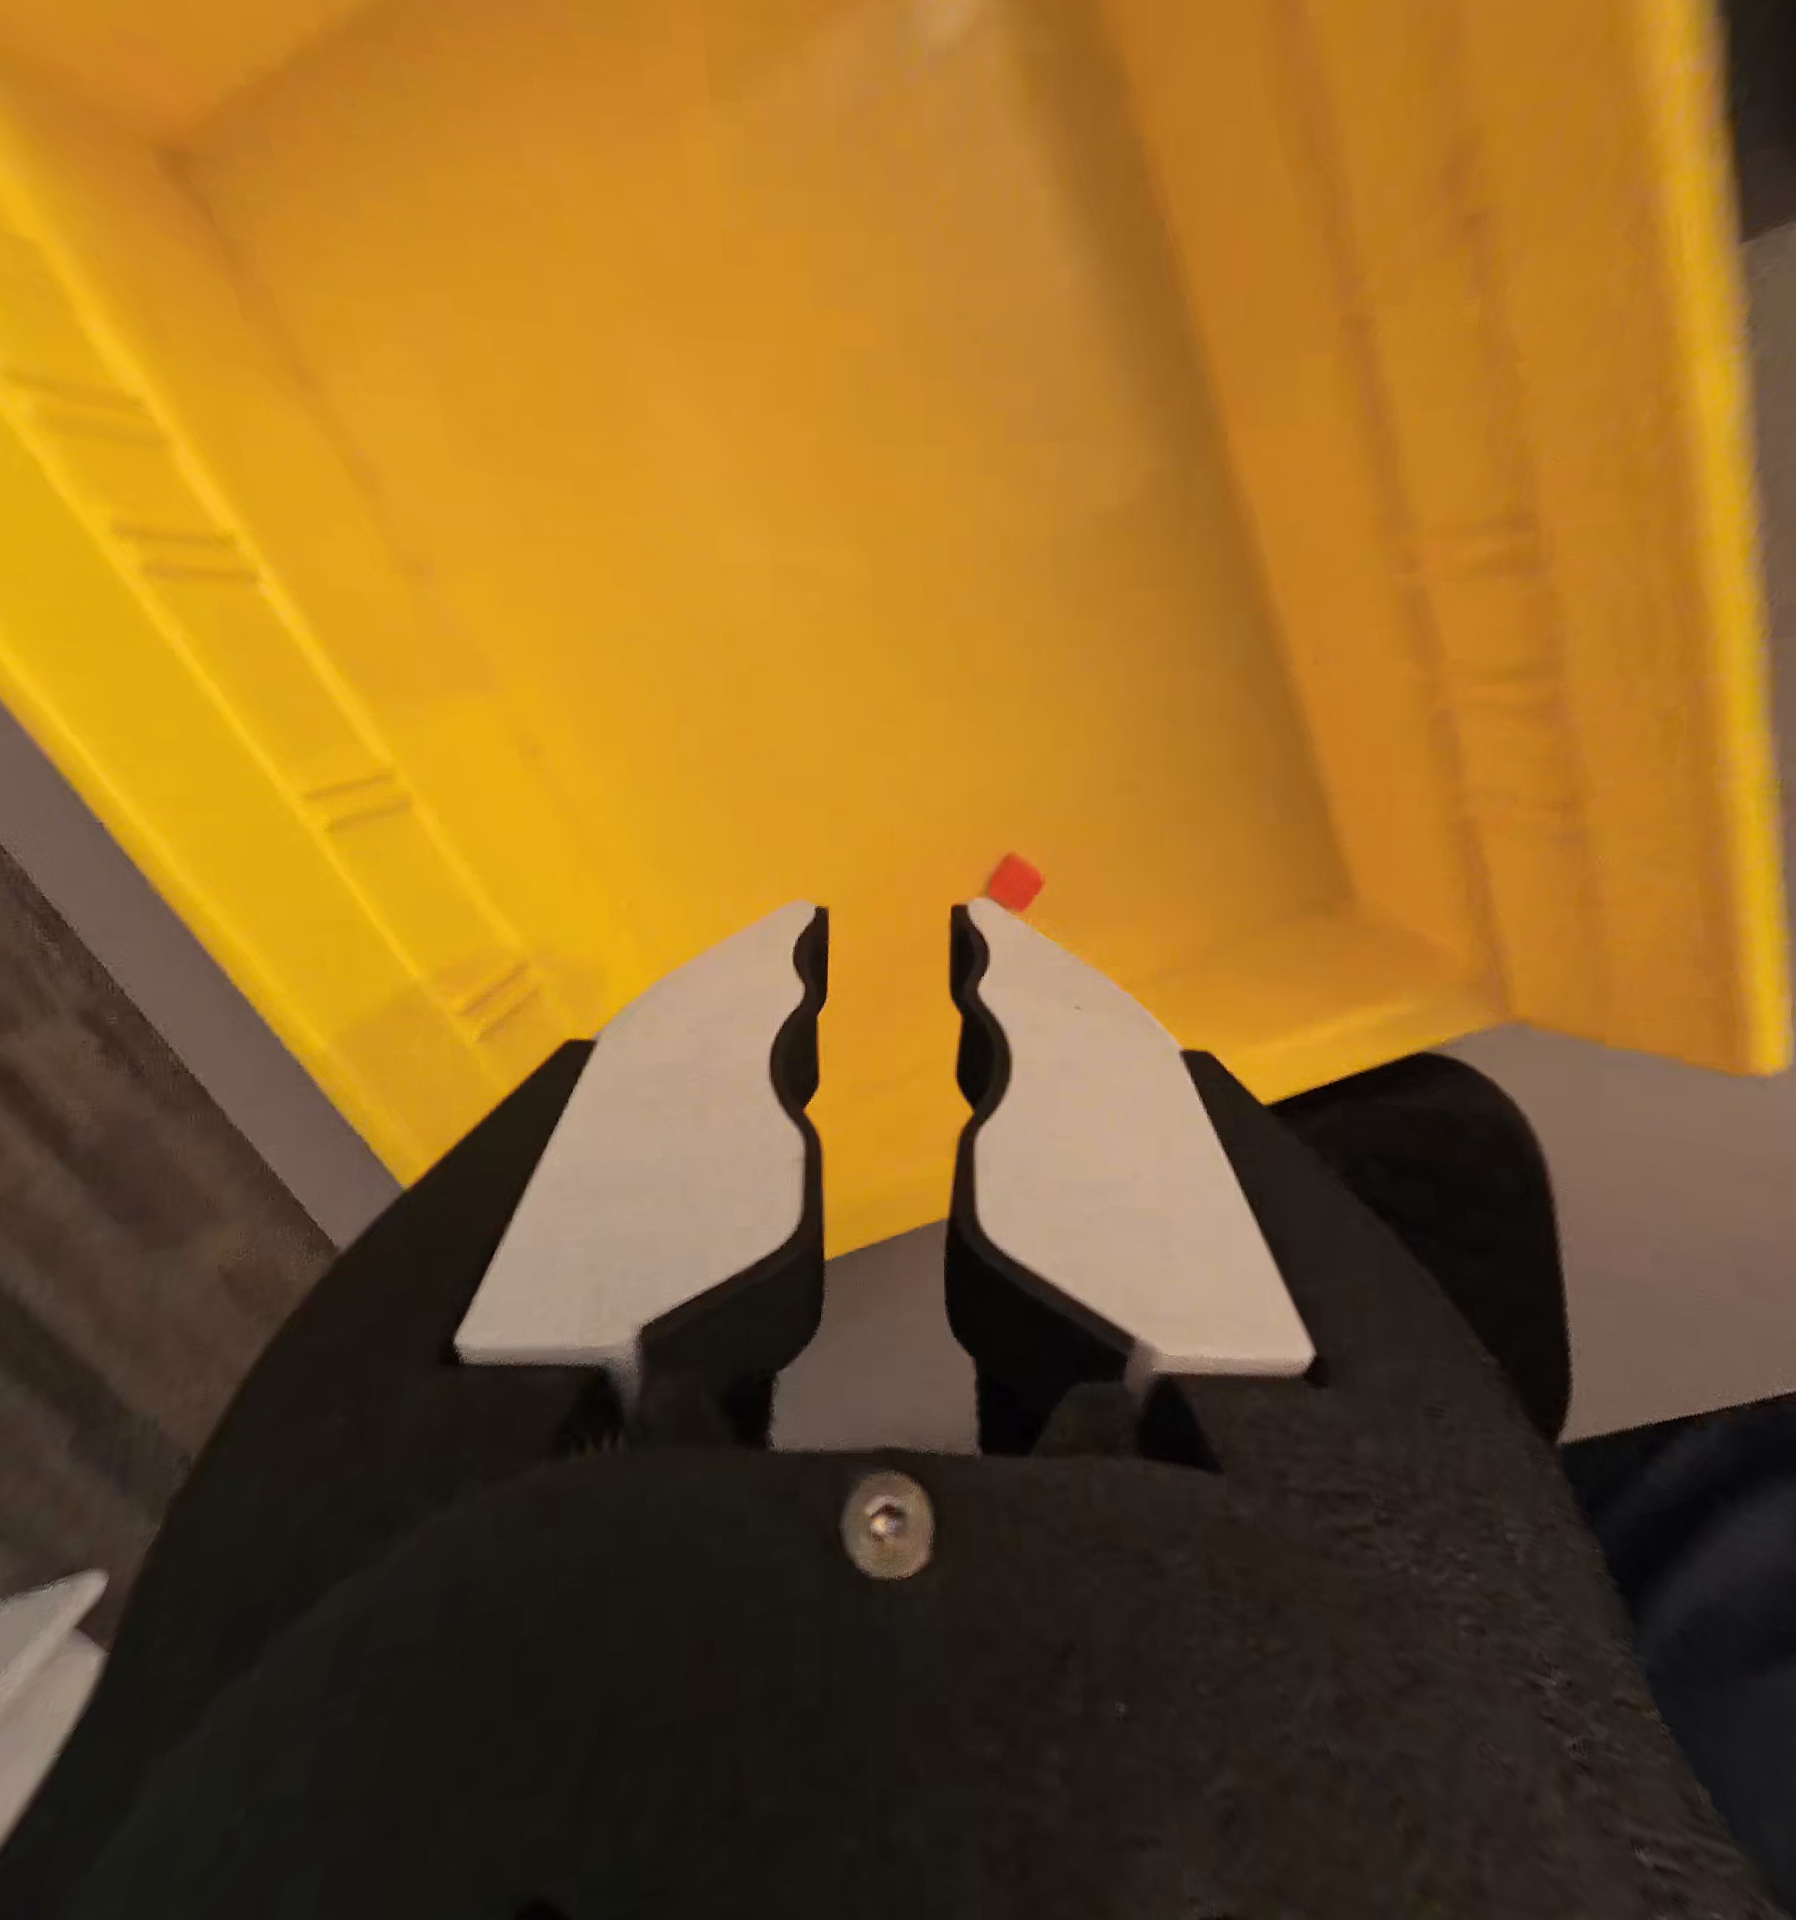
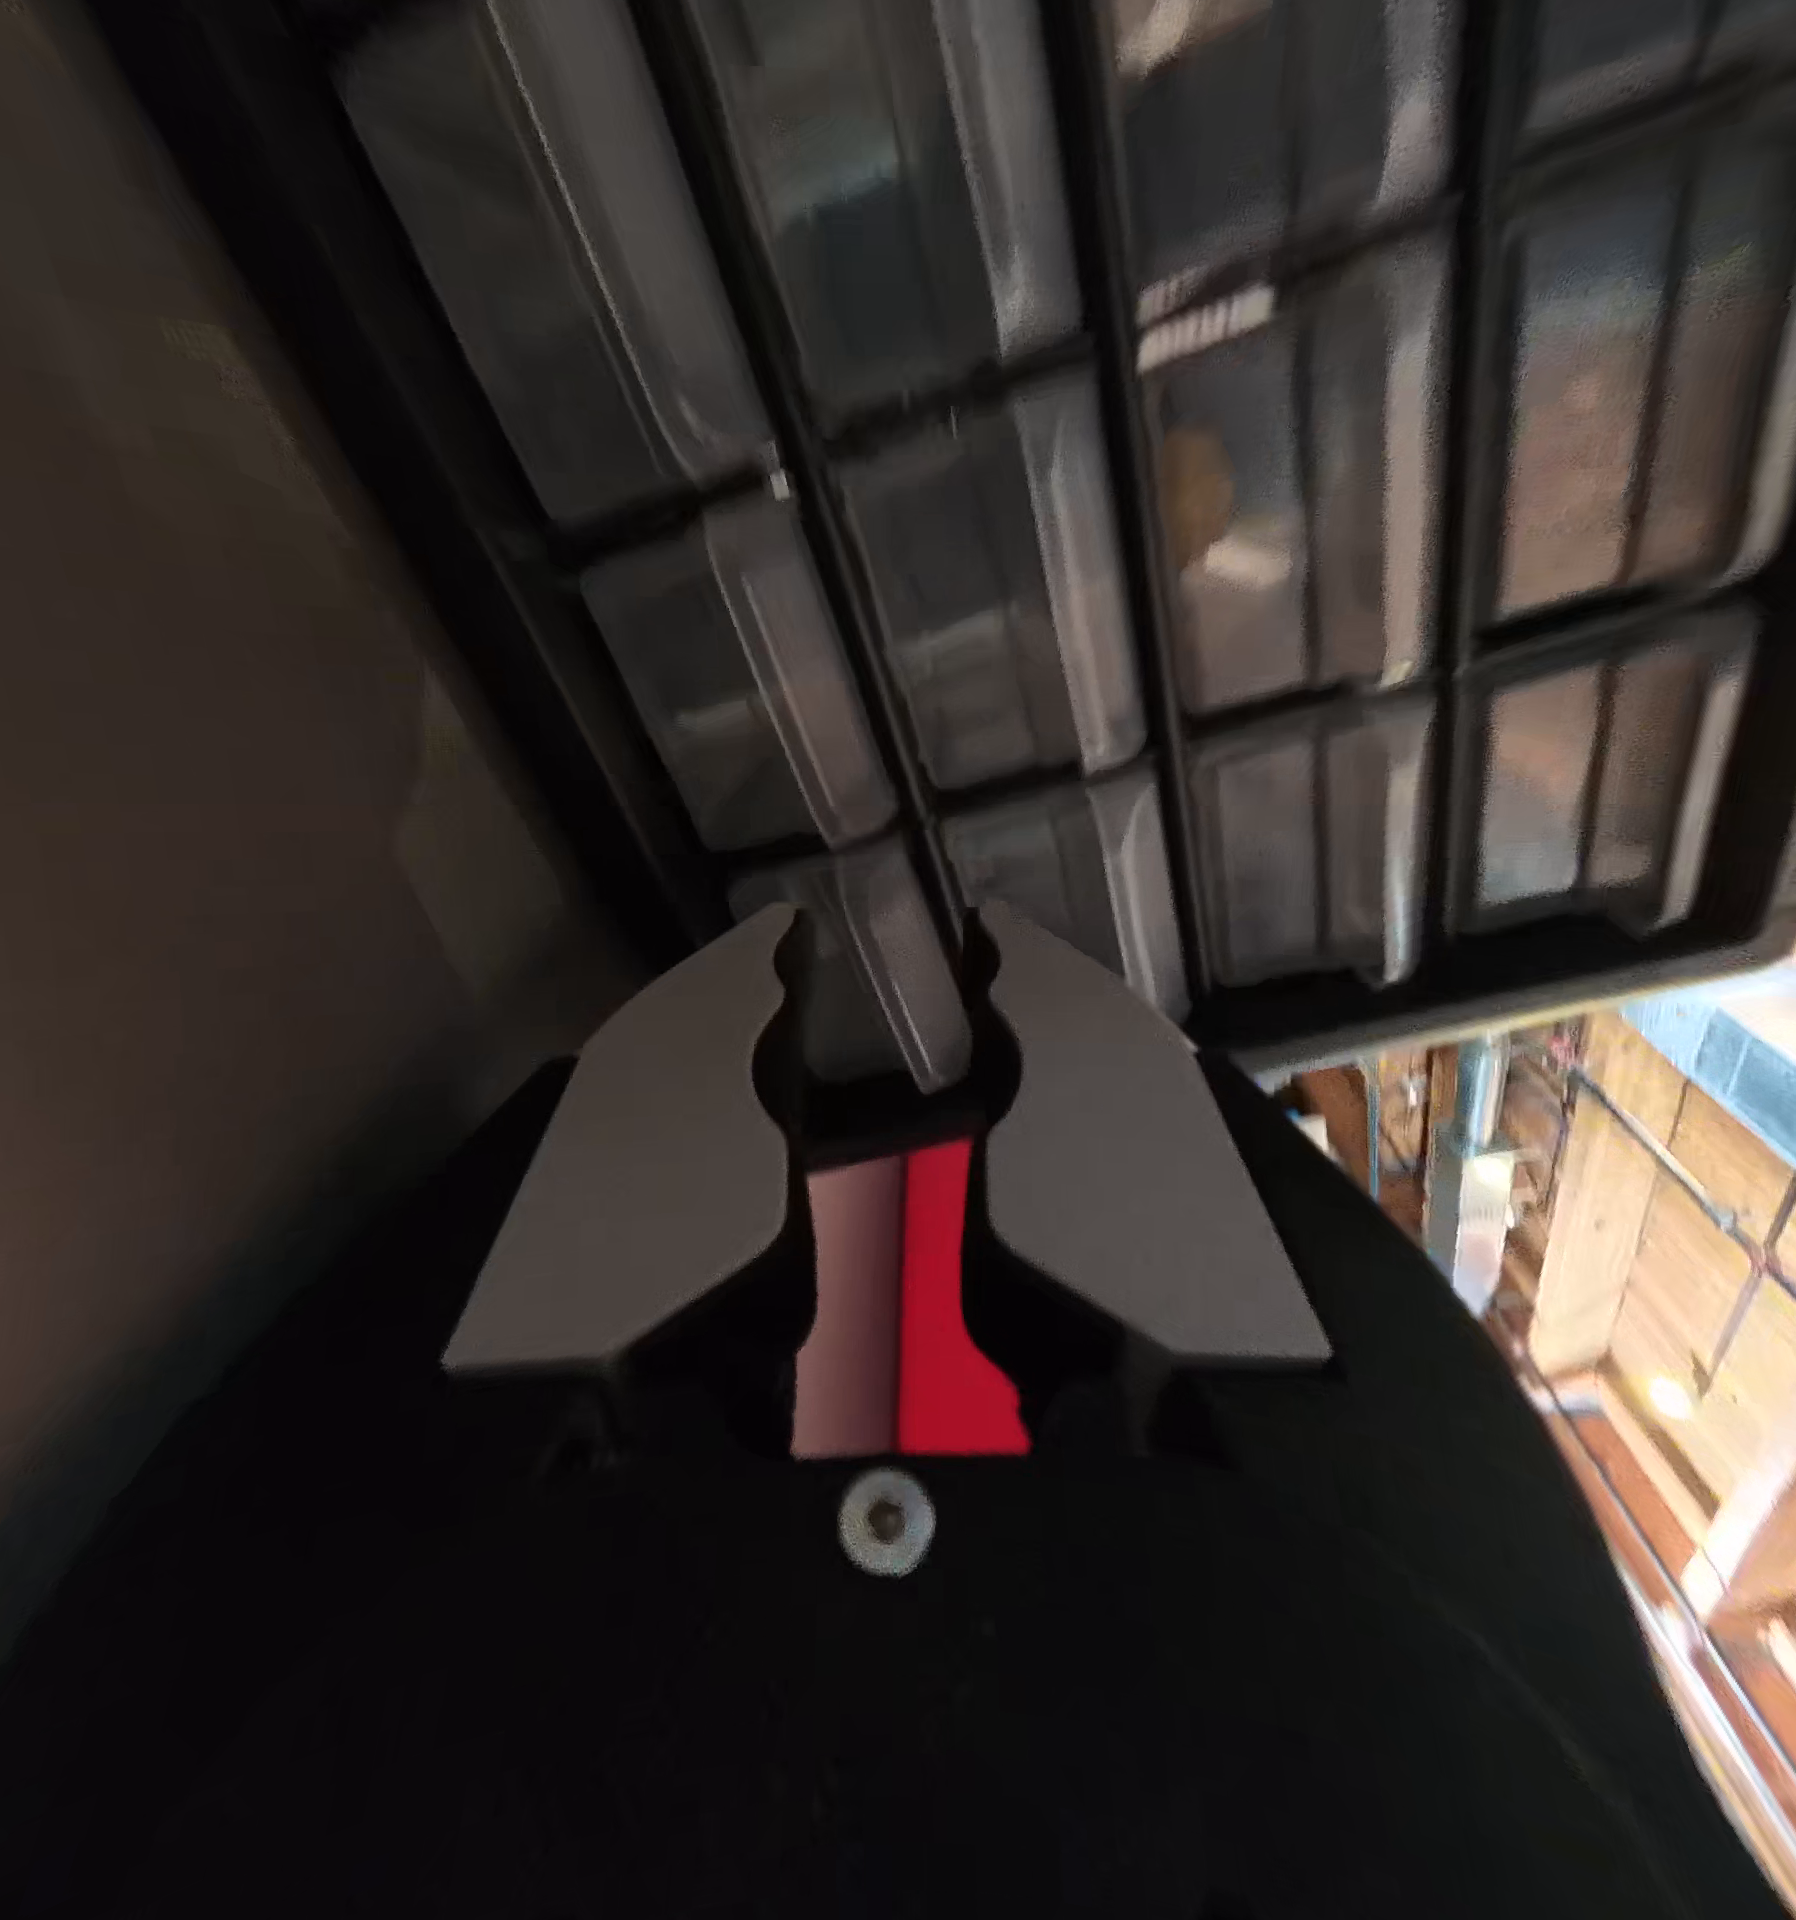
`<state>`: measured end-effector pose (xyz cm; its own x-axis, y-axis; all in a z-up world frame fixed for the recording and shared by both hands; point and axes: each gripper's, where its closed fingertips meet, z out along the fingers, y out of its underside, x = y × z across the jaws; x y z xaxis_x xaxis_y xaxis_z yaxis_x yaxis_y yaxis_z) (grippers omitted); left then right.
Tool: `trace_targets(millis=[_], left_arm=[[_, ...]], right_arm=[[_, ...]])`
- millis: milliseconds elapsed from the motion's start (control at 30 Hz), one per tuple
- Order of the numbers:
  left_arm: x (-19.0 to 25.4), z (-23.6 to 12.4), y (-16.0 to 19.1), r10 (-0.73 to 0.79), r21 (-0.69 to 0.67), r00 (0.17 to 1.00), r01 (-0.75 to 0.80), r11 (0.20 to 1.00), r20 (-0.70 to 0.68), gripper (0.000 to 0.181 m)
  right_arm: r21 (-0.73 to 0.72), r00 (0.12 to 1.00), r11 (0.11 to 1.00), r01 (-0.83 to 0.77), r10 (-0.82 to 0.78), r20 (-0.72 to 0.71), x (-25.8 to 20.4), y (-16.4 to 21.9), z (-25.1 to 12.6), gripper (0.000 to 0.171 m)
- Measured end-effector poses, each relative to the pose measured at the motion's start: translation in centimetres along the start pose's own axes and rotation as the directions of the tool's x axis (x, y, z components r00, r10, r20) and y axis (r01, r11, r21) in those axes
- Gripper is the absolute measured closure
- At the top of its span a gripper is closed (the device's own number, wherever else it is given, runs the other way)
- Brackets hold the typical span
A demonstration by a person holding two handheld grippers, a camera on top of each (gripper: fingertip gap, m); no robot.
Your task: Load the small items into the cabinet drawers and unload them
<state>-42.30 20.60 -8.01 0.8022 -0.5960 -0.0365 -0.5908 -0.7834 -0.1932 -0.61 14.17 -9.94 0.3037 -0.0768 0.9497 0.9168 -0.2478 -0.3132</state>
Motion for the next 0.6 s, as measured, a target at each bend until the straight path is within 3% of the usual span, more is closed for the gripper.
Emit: trace_targets(millis=[133,267,433,600], left_arm=[[-0.8,1.1,0.2,-0.043,-0.034,0.999,0.042,0.999,-0.024,0.162],[-0.6,0.6,-0.3,-0.040,0.019,0.998,0.041,0.999,-0.047,0.162],[-0.6,0.9,0.6,-0.037,-0.021,0.999,0.036,0.999,-0.039,0.162],[-0.1,1.1,0.5,-0.016,-0.033,0.998,0.014,0.999,-0.054,0.162]], right_arm=[[0.117,0.995,0.989,0.094,-0.098,0.022,-1.5,-3.4,-0.4,0.143],[0.084,0.994,0.990,0.113,-0.114,0.005,-1.6,-3.8,1.0,0.144],[0.066,0.988,0.986,0.156,-0.155,-0.024,-1.2,-3.6,1.6,0.158],[0.064,0.986,0.984,0.166,-0.165,-0.021,-1.2,-3.5,1.0,0.158]])
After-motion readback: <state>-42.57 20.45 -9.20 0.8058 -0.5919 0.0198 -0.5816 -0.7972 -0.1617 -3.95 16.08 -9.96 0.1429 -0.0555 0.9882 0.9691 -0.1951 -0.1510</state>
